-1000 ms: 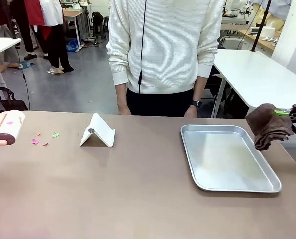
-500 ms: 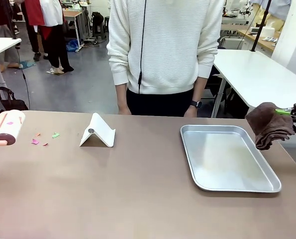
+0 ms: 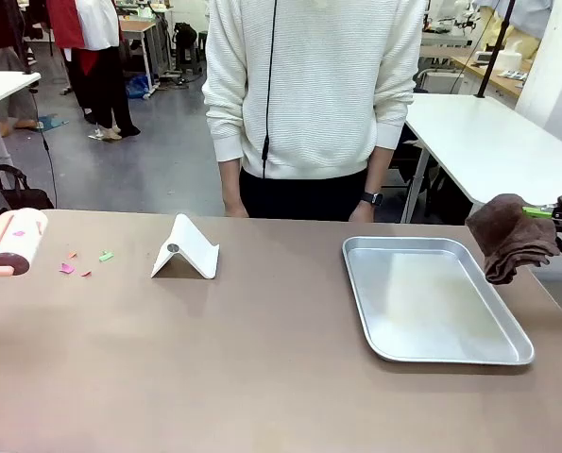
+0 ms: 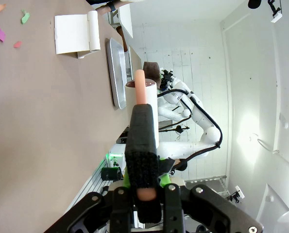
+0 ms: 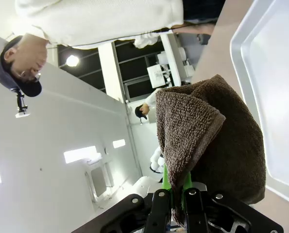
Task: Clean the surface of the table.
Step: Clean the area not pointed to by the person.
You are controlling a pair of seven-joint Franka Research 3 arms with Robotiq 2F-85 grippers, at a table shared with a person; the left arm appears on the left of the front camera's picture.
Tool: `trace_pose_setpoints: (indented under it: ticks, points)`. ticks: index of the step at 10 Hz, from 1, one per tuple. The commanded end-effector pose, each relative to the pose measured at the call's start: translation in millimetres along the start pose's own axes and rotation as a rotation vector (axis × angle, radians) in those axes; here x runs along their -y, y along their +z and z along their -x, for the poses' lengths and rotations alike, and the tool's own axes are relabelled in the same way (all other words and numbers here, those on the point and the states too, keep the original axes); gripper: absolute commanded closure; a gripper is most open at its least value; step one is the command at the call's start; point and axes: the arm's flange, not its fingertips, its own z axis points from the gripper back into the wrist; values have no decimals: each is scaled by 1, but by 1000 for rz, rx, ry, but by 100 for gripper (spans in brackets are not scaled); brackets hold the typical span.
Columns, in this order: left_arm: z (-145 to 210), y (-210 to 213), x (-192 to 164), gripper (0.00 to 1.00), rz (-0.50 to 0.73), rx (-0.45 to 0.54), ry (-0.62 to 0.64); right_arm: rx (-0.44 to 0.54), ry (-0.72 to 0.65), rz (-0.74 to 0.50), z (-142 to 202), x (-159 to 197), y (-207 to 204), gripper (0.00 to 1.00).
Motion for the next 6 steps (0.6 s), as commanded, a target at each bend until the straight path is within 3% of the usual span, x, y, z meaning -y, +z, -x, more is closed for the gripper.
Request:
trace_pose_setpoints:
  ticks: [1, 5, 6]
  points:
    - [2, -1, 3, 100, 2, -3, 5, -8, -7, -16, 2, -3, 3, 93]
    - [2, -1, 3, 100, 2, -3, 5, -8, -7, -16, 2, -3, 3, 93]
    - [0, 0, 0, 78, 0, 0, 0, -8, -7, -16, 2, -3, 3, 93]
